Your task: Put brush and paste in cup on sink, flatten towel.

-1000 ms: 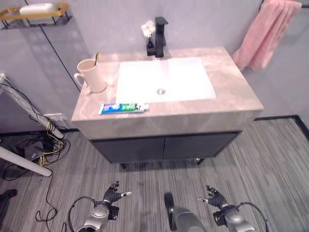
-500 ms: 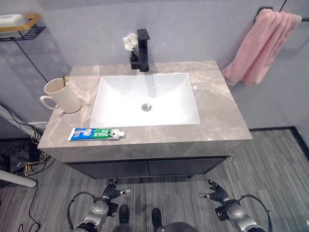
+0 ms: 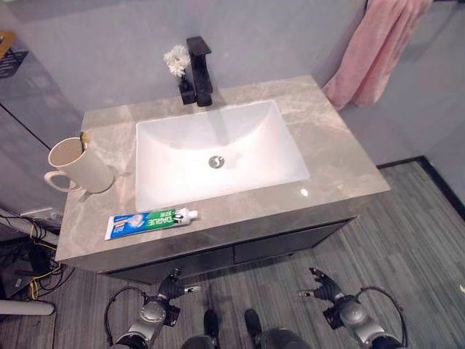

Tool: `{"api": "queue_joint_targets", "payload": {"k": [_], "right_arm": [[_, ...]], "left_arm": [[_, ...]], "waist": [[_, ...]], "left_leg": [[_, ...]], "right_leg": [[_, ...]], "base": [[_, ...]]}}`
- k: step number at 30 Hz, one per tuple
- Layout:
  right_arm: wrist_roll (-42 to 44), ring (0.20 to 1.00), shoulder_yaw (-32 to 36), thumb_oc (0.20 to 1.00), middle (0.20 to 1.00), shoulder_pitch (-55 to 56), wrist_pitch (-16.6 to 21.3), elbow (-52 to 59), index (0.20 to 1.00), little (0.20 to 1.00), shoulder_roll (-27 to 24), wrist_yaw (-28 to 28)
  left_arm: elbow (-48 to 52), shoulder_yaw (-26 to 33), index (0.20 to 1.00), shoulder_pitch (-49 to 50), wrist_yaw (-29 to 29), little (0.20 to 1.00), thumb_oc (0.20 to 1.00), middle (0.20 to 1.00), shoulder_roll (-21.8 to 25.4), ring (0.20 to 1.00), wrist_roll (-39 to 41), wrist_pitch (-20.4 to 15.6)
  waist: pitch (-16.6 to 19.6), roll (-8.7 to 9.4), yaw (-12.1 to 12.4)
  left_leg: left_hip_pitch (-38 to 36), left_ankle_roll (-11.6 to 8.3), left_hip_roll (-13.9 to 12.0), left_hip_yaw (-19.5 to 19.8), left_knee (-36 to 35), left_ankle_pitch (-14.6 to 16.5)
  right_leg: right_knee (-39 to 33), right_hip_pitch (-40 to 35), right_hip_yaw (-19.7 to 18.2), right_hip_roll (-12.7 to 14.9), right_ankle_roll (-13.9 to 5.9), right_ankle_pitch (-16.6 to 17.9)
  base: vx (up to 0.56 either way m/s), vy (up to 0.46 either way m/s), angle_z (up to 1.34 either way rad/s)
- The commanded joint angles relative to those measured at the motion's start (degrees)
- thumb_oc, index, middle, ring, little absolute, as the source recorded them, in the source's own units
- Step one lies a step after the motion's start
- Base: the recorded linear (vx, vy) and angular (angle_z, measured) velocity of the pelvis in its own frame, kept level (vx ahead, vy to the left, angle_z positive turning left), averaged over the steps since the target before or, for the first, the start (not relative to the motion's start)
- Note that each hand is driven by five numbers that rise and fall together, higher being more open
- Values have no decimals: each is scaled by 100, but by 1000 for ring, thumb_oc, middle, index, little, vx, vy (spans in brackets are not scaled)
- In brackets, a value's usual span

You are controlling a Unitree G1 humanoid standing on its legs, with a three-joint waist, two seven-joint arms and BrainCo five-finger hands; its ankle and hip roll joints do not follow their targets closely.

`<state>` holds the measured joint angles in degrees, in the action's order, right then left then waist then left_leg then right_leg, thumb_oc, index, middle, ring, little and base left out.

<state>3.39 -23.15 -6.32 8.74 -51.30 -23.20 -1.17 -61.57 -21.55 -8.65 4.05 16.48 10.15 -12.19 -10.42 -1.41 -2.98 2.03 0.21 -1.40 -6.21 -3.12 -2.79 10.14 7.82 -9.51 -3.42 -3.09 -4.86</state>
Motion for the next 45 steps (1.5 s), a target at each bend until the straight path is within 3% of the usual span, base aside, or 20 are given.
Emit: {"api": "queue_joint_targets", "payload": {"k": [1, 4, 8, 15, 20, 23, 25, 34, 37, 38, 39, 42, 45], "right_arm": [[-168, 1000, -128, 1000, 1000, -26, 179, 304, 1000, 1000, 17, -14], [-262, 1000, -225, 1000, 1000, -5, 185, 261, 1000, 1000, -23, 17], [-316, 1000, -189, 1000, 1000, 126, 207, 397, 1000, 1000, -155, 51], [174, 1000, 61, 1000, 1000, 218, 250, -65, 1000, 1000, -82, 17], [244, 1000, 55, 1000, 1000, 191, 277, -146, 1000, 1000, -51, 49], [88, 1000, 40, 1000, 1000, 54, 266, -408, 1000, 1000, -117, 66], [-13, 1000, 69, 1000, 1000, -59, 224, -705, 1000, 1000, -207, 173], [-422, 1000, -155, 1000, 1000, -475, 155, -1271, 1000, 1000, -201, 304], [-704, 1000, -144, 1000, 1000, -626, 127, -1512, 1000, 1000, -286, 221], [-876, 1000, -141, 1000, 1000, -685, 122, -1590, 1000, 1000, -317, 149], [-1070, 1000, -151, 1000, 1000, -704, 119, -1623, 1000, 1000, -407, 126], [-1256, 1000, 136, 1000, 1000, -459, -4, -2033, 1000, 1000, -535, 248], [-1264, 1000, 149, 1000, 1000, -373, -79, -2216, 1000, 1000, -460, 348]], "left_arm": [[105, 38, 1000, -36, 83, 1000, 1000, 1000, 245, 1000, -44, -233], [72, 104, 1000, -18, 103, 1000, 1000, 1000, 241, 1000, 53, -243], [-10, 243, 1000, 109, 82, 1000, 1000, 1000, 211, 1000, 95, -247], [136, 19, 1000, 245, 50, 1000, 1000, 1000, 217, 1000, -176, -267], [546, -297, 1000, 327, -3, 1000, 1000, 1000, 386, 1000, -677, -275], [1830, -724, 1000, 645, -424, 1000, 1000, 1000, 1000, 1000, -1263, -293], [2720, -729, 1000, 1081, -919, 1000, 1000, 1000, 1680, 1000, -1283, -325], [3460, -385, 1000, 1743, -1284, 1000, 1000, 1000, 2671, 1000, -1441, -420], [4628, -102, 1000, 2054, -1527, 1000, 1000, 1000, 3484, 1000, -1762, -476], [5399, 17, 1000, 2047, -1550, 1000, 1000, 1000, 3974, 1000, -2207, -526], [6165, 159, 1000, 2054, -1663, 1000, 1000, 1000, 4349, 1000, -2406, -592], [7933, 2049, 1000, 3177, -2073, 1000, 1000, 1000, 5385, 1000, -1841, -617], [8504, 2799, 1000, 3509, -2041, 1000, 1000, 1000, 5663, 1000, -1449, -619]], "waist": [[156, 373, 152], [187, 494, 167], [422, 569, 217], [571, 460, 223], [614, 359, 230], [578, 247, 289], [558, 151, 345], [519, 25, 522], [502, -38, 694], [493, -60, 787], [496, -104, 881], [551, -174, 1081], [631, -169, 1144]], "left_leg": [[294, -133, -123, 33, 1020, 642], [300, -241, -196, 161, 1272, 678], [1, -408, -393, 252, 851, 478], [-226, -559, -608, 469, 41, 58], [-239, -592, -634, 506, -164, -31], [-152, -610, -621, 520, -188, -38], [-81, -621, -604, 546, -188, -31], [75, -682, -564, 737, -188, -76], [227, -722, -517, 955, -188, -200], [263, -744, -503, 1042, -188, -210], [304, -753, -491, 1099, -188, -219], [388, -784, -462, 1302, -188, -247], [352, -807, -469, 1341, -188, -197]], "right_leg": [[-441, 160, 560, 1428, -740, 932], [-656, 18, 448, 1402, -759, 924], [-1016, -371, 662, 1268, -666, 928], [-1402, -679, 930, 1200, -608, 916], [-1497, -676, 992, 1219, -639, 964], [-1514, -595, 1047, 1277, -693, 1014], [-1514, -527, 1094, 1324, -729, 1042], [-1514, -531, 1283, 1425, -761, 1024], [-1514, -574, 1489, 1469, -744, 1031], [-1514, -616, 1577, 1481, -749, 1020], [-1514, -630, 1645, 1500, -764, 1013], [-1514, -748, 1890, 1526, -796, 975], [-1514, -832, 1948, 1532, -807, 910]], "base": [[45, -139, -39], [80, -153, -14], [123, -145, 34], [49, -86, 18], [9, 0, 14], [-34, 38, 8], [-34, 37, 5], [-7, 8, 13], [-41, -24, 33], [2, -22, 50], [8, -21, 59], [22, -10, 47], [64, -5, 36]]}}
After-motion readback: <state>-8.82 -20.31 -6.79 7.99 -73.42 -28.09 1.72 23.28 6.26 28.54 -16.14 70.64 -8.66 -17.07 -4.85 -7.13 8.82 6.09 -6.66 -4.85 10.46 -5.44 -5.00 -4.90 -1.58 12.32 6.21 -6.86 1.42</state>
